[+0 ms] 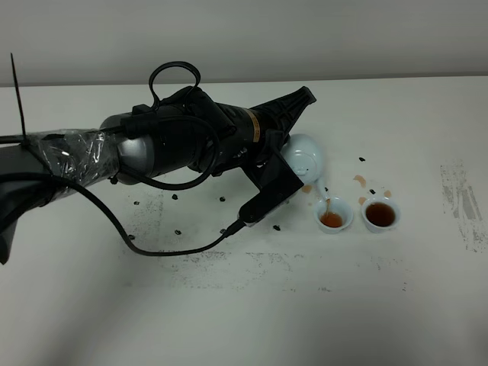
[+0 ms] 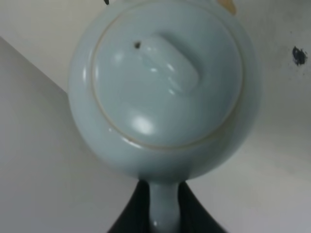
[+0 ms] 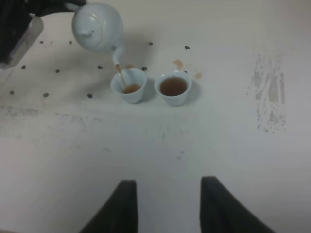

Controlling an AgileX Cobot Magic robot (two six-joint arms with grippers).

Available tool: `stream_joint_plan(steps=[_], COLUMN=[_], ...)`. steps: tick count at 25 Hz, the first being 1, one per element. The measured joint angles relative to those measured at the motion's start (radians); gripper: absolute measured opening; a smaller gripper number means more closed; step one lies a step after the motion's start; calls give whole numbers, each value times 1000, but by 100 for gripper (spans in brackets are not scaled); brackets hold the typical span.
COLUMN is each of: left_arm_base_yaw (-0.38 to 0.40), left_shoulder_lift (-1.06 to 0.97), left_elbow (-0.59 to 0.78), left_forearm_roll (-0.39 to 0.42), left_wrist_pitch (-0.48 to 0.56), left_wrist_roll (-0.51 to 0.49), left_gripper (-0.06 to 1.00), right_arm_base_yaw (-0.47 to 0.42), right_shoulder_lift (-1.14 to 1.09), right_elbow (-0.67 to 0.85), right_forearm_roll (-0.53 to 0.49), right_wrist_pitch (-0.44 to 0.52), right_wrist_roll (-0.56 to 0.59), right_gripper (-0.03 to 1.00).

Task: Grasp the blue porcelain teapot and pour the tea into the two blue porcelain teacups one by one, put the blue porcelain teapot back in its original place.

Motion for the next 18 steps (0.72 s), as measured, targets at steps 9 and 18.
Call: stream_joint_plan(steps=[9,18], left_arm_base_yaw=[0,0], left_shoulder_lift=[0,0], left_elbow=[0,0], left_forearm_roll=[2,2], left_wrist_pitch=[-10,-45], left_wrist_roll=[0,0], left_gripper=[4,4], right_arm_base_yaw=[0,0], right_shoulder_lift=[0,0], right_elbow=[0,0], right_forearm_roll=[0,0], right_wrist_pitch=[0,0], right_wrist_roll=[0,0], right_gripper=[30,30])
